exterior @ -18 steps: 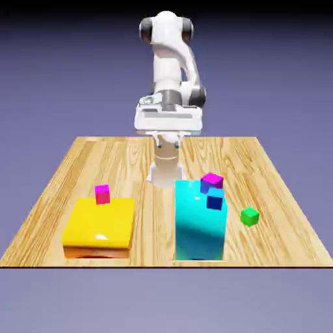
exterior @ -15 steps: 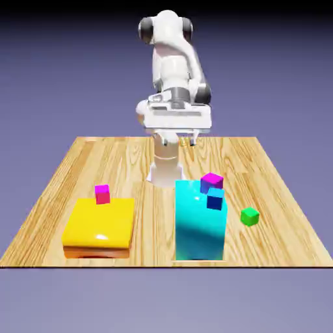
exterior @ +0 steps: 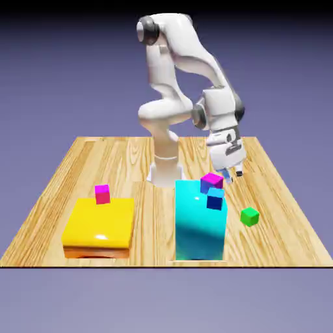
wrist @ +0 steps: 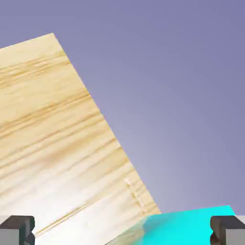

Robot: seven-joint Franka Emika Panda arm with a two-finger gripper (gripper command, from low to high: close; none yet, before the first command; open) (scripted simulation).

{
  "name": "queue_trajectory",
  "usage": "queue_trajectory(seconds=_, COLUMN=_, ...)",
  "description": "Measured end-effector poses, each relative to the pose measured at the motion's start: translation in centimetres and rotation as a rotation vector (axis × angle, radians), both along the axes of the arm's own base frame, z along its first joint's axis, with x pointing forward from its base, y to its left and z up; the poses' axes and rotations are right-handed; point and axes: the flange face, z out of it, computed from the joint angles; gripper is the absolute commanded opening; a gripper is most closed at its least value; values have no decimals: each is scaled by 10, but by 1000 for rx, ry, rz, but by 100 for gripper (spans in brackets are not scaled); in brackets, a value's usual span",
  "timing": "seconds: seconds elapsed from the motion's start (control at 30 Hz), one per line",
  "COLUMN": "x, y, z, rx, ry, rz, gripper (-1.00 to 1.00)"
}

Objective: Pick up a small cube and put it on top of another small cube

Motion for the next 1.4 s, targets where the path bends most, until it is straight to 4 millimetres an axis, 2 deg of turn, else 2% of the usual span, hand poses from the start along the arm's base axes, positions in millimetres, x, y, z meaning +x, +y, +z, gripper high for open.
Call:
queue_trajectory(seconds=0.27, x=-46, y=82, z=-65, rx=-171, ry=81, rz=504, gripper=0)
queue_trajectory(seconds=0.47, x=-88, y=126, z=-113, rx=-295, ry=129, rz=867, gripper=0)
queue_trajectory(seconds=0.5, x=-93, y=129, z=-122, rx=-314, ry=138, rz=918, gripper=0)
queue_trajectory(seconds=0.53, x=-84, y=107, z=-134, rx=-328, ry=154, rz=901, gripper=0)
queue_trajectory(seconds=0.57, x=-78, y=94, z=-140, rx=-336, ry=163, rz=888, gripper=0)
queue_trajectory(seconds=0.6, x=-78, y=94, z=-140, rx=-336, ry=163, rz=888, gripper=0)
queue_trajectory(seconds=0.77, x=-77, y=95, z=-199, rx=-337, ry=161, rz=889, gripper=0)
queue_trajectory(seconds=0.8, x=-78, y=94, z=-210, rx=-336, ry=163, rz=888, gripper=-100)
queue_trajectory(seconds=0.87, x=-78, y=94, z=-210, rx=-336, ry=163, rz=888, gripper=-100)
queue_trajectory(seconds=1.07, x=-77, y=93, z=-139, rx=-335, ry=164, rz=893, gripper=-100)
queue_trajectory(seconds=1.17, x=-46, y=85, z=-97, rx=-314, ry=157, rz=995, gripper=-100)
queue_trajectory(seconds=1.23, x=-23, y=69, z=-68, rx=-306, ry=149, rz=1048, gripper=-100)
queue_trajectory(seconds=1.33, x=2, y=47, z=-22, rx=-308, ry=128, rz=1147, gripper=-100)
queue_trajectory(seconds=1.4, x=18, y=26, z=10, rx=-316, ry=115, rz=1202, gripper=-100)
